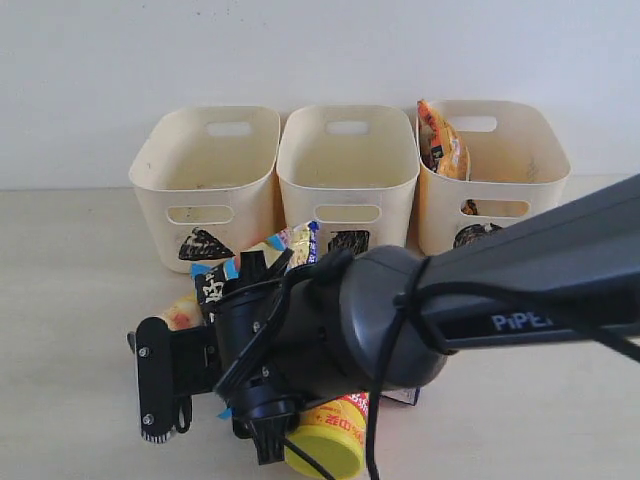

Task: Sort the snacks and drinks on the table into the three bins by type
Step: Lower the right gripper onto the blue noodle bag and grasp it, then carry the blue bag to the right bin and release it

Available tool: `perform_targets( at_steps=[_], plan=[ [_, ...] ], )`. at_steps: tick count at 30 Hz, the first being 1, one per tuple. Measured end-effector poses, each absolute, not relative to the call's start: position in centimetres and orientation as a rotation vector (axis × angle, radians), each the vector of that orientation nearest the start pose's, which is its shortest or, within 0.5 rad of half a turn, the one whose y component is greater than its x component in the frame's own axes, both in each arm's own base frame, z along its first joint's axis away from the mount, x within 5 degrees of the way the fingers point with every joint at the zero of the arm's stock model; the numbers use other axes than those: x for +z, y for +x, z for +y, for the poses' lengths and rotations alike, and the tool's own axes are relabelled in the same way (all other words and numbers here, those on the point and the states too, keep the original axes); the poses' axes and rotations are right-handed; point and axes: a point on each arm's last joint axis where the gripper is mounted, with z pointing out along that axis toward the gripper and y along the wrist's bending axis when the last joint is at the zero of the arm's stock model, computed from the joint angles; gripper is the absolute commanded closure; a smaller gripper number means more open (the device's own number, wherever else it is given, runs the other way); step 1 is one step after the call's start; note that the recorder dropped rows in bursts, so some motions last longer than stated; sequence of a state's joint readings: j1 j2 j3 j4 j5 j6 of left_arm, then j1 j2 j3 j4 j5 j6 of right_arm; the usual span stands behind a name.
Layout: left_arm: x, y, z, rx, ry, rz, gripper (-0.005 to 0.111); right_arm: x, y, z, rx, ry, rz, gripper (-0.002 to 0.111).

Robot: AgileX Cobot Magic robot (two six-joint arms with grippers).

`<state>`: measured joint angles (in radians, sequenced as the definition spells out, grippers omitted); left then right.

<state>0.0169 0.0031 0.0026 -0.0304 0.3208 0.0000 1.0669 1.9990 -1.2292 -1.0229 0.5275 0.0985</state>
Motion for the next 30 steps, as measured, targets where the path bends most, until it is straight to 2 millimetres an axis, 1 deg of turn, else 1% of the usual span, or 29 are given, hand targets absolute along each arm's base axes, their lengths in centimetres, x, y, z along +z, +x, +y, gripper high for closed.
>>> perform_targets(
  at_steps=[6,7,8,9,10,11,13,16,18,20,23,30],
  plan=[
    [18.3,5.4,0.0,-0.017,-0.035,1.81,0.103,14.4,23.7,34.5,-0.5,-1.923,1.568,0.032],
    [18.3,5.4,0.0,-0.017,-0.035,1.81,0.103,14.1,24.0,34.6,-0.498,-1.907,1.587,0.036],
    [18.3,5.4,0.0,-0.017,-0.035,1.81,0.103,14.1,24.3,34.6,-0.494,-1.89,1.602,0.056],
    [18.3,5.4,0.0,-0.017,-0.035,1.81,0.103,14.2,24.6,34.5,-0.497,-1.863,1.627,0.071],
    [18.3,5.4,0.0,-0.017,-0.035,1.81,0.103,14.3,24.7,34.5,-0.502,-1.848,1.64,0.099],
    [18.3,5.4,0.0,-0.017,-0.035,1.81,0.103,14.4,24.8,34.4,-0.519,-1.838,1.651,0.107],
    [18.3,5.4,0.0,-0.017,-0.035,1.81,0.103,14.7,25.1,34.3,-0.552,-1.83,1.65,0.107],
    [18.3,5.4,0.0,-0.017,-0.035,1.81,0.103,14.9,25.1,34.3,-0.569,-1.825,1.653,0.109],
    [18.3,5.4,0.0,-0.017,-0.035,1.81,0.103,15.4,25.1,34.2,-0.574,-1.815,1.652,0.109],
    [18.3,5.4,0.0,-0.017,-0.035,1.81,0.103,16.2,25.1,33.9,-0.595,-1.792,1.662,0.109],
    [18.3,5.4,0.0,-0.017,-0.035,1.81,0.103,18.3,25.2,33.1,-0.645,-1.744,1.662,0.109],
    [18.3,5.4,0.0,-0.017,-0.035,1.81,0.103,22.2,25.0,32.2,-0.674,-1.66,1.628,0.109]
  ],
)
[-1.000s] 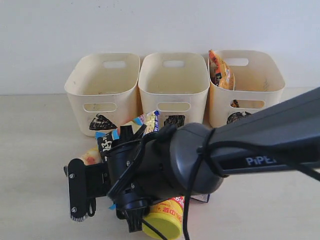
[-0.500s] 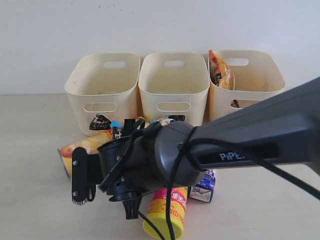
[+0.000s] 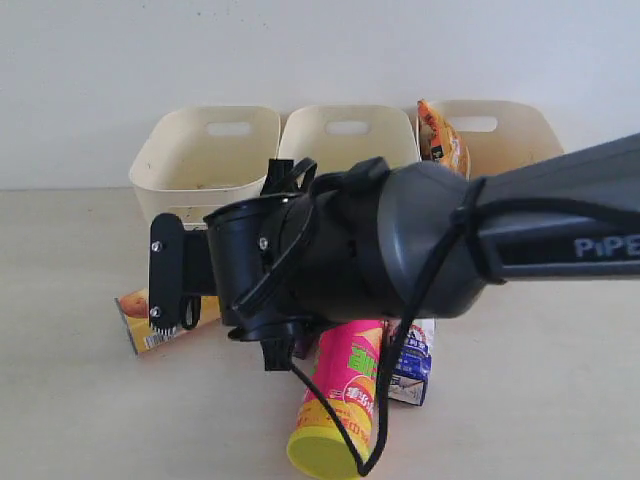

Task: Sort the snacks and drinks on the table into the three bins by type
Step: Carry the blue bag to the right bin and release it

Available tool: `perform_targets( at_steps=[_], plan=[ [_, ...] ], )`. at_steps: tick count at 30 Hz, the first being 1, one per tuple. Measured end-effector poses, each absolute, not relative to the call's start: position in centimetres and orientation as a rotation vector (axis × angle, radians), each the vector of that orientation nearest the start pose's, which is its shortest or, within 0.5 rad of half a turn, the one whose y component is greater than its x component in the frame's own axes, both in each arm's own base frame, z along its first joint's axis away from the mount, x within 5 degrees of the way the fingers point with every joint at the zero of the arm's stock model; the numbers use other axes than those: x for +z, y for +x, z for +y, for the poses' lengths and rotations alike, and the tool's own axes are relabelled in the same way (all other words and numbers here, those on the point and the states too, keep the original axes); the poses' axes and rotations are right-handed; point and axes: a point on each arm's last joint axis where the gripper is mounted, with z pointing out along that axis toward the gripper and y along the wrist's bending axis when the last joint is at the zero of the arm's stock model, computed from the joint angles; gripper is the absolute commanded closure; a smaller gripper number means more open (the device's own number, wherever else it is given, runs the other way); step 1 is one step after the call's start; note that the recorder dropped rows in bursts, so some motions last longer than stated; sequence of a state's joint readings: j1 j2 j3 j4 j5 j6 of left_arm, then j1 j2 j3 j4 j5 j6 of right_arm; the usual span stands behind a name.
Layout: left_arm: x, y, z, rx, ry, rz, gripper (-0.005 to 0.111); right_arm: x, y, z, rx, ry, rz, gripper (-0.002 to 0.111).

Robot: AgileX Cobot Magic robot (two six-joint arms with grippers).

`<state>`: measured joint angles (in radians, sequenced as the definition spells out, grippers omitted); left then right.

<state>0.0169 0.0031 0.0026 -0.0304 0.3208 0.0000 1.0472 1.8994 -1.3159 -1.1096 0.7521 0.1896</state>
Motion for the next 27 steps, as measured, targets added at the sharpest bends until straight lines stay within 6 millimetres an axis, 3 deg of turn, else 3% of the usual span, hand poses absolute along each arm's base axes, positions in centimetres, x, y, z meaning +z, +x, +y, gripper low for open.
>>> perform_targets(
  at_steps=[18,23,27],
  plan=[
    [18.3,5.4,0.0,-0.017,-0.035,1.81,0.103,32.4,23.8,27.5,-0.807,-1.394,1.558,0.109],
    [18.3,5.4,0.0,-0.017,-0.035,1.81,0.103,34.6,25.1,25.2,-0.814,-1.31,1.536,0.109],
    [18.3,5.4,0.0,-0.017,-0.035,1.81,0.103,35.0,27.4,23.1,-0.798,-1.239,1.569,0.109]
  ],
)
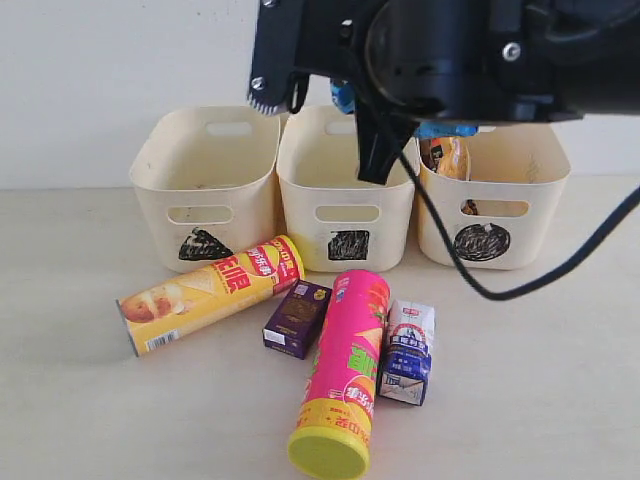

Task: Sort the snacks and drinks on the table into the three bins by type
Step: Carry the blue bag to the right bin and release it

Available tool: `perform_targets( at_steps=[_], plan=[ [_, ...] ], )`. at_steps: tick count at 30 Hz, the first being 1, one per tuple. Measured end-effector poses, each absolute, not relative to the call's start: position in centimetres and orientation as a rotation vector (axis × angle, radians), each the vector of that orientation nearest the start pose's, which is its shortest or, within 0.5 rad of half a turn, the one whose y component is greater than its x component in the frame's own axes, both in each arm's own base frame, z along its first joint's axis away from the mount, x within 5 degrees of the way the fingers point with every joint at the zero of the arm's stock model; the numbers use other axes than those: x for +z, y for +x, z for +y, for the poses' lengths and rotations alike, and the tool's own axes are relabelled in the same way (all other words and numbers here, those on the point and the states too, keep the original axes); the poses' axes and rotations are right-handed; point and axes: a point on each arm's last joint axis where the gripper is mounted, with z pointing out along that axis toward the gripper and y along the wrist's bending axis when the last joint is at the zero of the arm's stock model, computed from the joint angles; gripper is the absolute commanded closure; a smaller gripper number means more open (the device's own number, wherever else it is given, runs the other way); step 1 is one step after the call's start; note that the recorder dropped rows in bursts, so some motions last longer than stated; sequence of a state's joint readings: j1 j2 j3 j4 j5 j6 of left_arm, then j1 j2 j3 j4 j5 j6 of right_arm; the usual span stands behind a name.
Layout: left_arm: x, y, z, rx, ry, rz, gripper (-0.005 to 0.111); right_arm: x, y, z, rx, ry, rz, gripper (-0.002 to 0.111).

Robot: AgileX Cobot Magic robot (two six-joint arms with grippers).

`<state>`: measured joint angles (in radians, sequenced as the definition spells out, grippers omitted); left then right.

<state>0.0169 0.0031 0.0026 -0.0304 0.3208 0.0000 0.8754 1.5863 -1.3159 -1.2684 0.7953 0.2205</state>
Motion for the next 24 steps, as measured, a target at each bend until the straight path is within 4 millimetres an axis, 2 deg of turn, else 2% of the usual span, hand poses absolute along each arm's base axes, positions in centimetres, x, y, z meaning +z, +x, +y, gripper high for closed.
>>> perform_targets(
  at_steps=[6,13,17,18,19,20,21,23,24],
  plan=[
    [18.3,5.4,0.0,-0.017,-0.035,1.81,0.103,35.2,31.2,19.5,-0.668,-1.083,1.617,0.109],
    [18.3,5.4,0.0,-0.017,-0.035,1.81,0.103,35.1,35.4,14.2,-0.463,-0.866,1.661,0.109],
    [18.3,5.4,0.0,-0.017,-0.035,1.81,0.103,32.3,39.4,9.6,-0.236,-0.7,1.738,0.109],
    [18.3,5.4,0.0,-0.017,-0.035,1.81,0.103,30.7,40.7,7.9,-0.156,-0.618,1.787,0.109],
    [18.3,5.4,0.0,-0.017,-0.035,1.81,0.103,30.1,41.3,7.2,-0.117,-0.559,1.814,0.109],
    [18.3,5.4,0.0,-0.017,-0.035,1.81,0.103,28.6,42.6,5.6,-0.034,-0.418,1.87,0.109],
    [18.3,5.4,0.0,-0.017,-0.035,1.81,0.103,27.9,43.2,5.0,0.005,-0.358,1.889,0.108],
    [18.3,5.4,0.0,-0.017,-0.035,1.81,0.103,25.5,44.9,3.1,0.208,-0.053,1.927,0.095],
    [18.3,5.4,0.0,-0.017,-0.035,1.81,0.103,24.9,45.2,2.8,0.238,0.0,1.934,0.078]
  ],
)
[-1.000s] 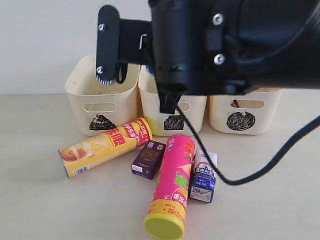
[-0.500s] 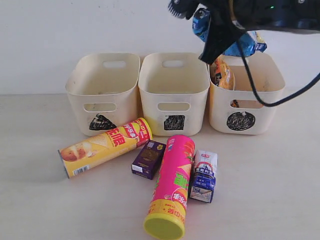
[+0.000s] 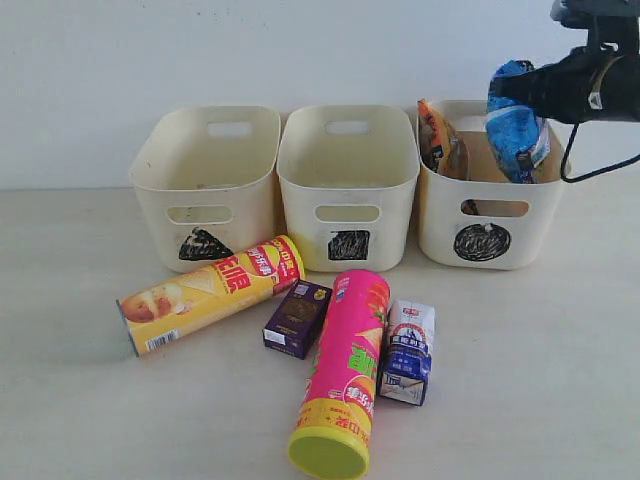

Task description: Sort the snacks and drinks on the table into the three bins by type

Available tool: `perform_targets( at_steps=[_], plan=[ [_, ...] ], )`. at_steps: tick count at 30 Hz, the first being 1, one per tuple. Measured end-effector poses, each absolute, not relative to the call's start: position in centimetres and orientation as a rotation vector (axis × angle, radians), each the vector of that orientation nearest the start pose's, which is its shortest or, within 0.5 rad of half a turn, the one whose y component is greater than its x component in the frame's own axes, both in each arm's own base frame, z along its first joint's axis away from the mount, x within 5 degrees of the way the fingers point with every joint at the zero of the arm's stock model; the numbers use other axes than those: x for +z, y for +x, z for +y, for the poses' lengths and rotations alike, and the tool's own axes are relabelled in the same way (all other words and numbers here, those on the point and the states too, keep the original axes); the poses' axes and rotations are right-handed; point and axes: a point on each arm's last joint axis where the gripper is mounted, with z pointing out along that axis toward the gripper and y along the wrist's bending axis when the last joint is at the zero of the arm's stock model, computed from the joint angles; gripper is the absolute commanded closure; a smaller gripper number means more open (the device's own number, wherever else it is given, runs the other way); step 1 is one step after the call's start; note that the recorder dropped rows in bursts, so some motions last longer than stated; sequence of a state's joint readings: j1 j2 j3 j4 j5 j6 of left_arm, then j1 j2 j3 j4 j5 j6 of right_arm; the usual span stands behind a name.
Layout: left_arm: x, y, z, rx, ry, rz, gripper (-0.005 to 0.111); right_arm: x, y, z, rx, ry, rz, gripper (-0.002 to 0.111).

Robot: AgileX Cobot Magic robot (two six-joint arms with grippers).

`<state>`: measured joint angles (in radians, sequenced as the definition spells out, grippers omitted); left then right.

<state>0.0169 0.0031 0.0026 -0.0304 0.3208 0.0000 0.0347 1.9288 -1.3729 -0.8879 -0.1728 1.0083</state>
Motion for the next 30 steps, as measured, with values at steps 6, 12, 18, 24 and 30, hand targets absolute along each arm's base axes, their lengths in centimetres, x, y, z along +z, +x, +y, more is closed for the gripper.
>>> perform_targets(
  at_steps=[6,12,18,24,30],
  plan=[
    [18.3,5.4,0.0,-0.017,-0.035,1.81,0.103,23.8,46.2,3.2,0.331,0.036,1.904,0.019],
    [18.3,5.4,0.0,-0.017,-0.035,1.81,0.103,26.2,44.9,1.7,0.12,0.049,1.963,0.08],
    [18.3,5.4,0.0,-0.017,-0.035,1.81,0.103,30.4,41.1,0.6,-0.433,-0.146,2.107,0.107],
    [18.3,5.4,0.0,-0.017,-0.035,1.81,0.103,30.0,38.0,0.1,-0.628,-0.375,2.415,0.107],
    [18.3,5.4,0.0,-0.017,-0.035,1.81,0.103,31.0,35.2,1.7,-0.303,-0.317,2.579,0.107]
  ],
)
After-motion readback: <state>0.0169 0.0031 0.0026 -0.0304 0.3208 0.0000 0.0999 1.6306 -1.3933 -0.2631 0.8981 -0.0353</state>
